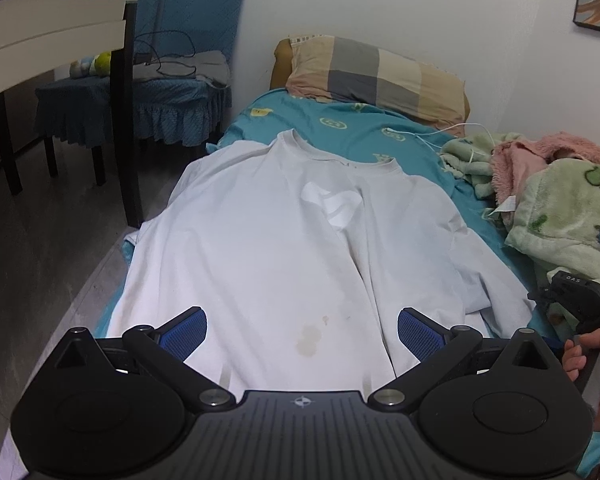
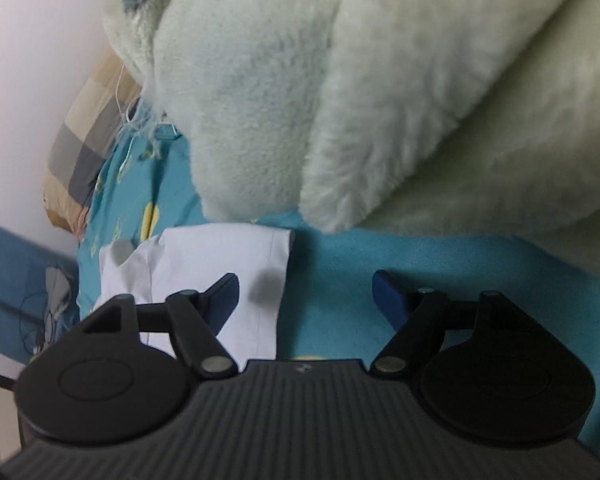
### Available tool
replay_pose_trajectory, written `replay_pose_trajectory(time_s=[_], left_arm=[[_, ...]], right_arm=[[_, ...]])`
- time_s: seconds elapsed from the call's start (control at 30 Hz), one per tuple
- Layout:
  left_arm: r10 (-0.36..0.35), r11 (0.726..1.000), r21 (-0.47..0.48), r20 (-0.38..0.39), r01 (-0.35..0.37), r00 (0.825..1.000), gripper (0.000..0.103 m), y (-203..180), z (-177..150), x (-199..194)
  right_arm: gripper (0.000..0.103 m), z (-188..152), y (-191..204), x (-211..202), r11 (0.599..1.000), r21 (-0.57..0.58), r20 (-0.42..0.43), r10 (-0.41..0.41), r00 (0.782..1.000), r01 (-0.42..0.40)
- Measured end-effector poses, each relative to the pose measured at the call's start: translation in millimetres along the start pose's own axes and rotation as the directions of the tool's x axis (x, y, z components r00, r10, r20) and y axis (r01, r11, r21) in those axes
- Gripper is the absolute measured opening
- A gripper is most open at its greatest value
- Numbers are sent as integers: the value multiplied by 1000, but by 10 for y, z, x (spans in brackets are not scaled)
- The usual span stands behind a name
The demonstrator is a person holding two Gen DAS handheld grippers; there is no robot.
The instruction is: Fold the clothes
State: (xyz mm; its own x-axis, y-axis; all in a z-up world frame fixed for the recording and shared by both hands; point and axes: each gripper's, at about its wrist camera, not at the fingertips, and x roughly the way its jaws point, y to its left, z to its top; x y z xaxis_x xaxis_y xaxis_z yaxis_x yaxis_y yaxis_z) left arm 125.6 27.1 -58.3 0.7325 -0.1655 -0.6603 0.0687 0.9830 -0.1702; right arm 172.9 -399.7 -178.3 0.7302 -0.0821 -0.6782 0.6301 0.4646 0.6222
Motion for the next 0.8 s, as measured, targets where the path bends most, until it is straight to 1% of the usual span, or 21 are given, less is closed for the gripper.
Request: replay_pose_trajectory(time_s=[0.07, 0.17, 0.2, 0.23, 0.27, 0.3, 0.33, 0.37, 0.5, 0.57, 0.67, 0.8], left_arm=[[-9, 1000, -13, -16, 9, 1000, 103, 25, 6, 64], [-12, 1000, -23, -23, 12, 1000, 103, 41, 23, 141], [-13, 1000, -22, -22, 13, 1000, 103, 46, 28, 161], [-14, 1000, -21, -21, 13, 1000, 103, 50, 32, 181], [-10, 1000, -21, -18, 10, 1000, 103, 56, 34, 197], [-5, 1000, -23, -16, 4, 1000, 103, 66, 42, 213], [1, 1000, -25, -14, -1, 1000, 103, 77, 49, 228], [5, 1000, -27, -11, -6, 1000, 103, 88, 62, 239], [20, 998, -51, 2, -20, 1000, 103, 142, 125, 263], [17, 997, -69, 9, -17, 1000, 103, 170, 162, 255], [12, 996, -94, 25, -9, 1000, 103, 209, 222, 212], [14, 994, -105, 52, -9, 999, 103, 235, 301, 148]], right_arm=[[76, -17, 112, 90, 997, -68, 4, 23, 1000, -22], [66, -64, 286, 240, 984, -163, 10, 68, 998, -66], [59, -81, 345, 288, 978, -198, 14, 71, 997, -67], [48, -93, 404, 338, 970, -233, 15, 73, 997, -67], [26, -94, 473, 382, 961, -271, 13, 67, 998, -61], [8, -86, 548, 422, 950, -309, 10, 55, 998, -49], [6, -81, 627, 449, 937, -345, 3, 51, 999, -47], [6, -73, 707, 449, 926, -376, 5, 45, 999, -40], [5, 108, 951, 225, 895, -445, 105, 68, 992, -14], [5, 270, 1041, 105, 882, -470, 159, 56, 986, 26], [5, 547, 1160, -66, 856, -506, 250, 27, 968, 106], [5, 816, 1391, -211, 811, -548, 311, -28, 950, 204]])
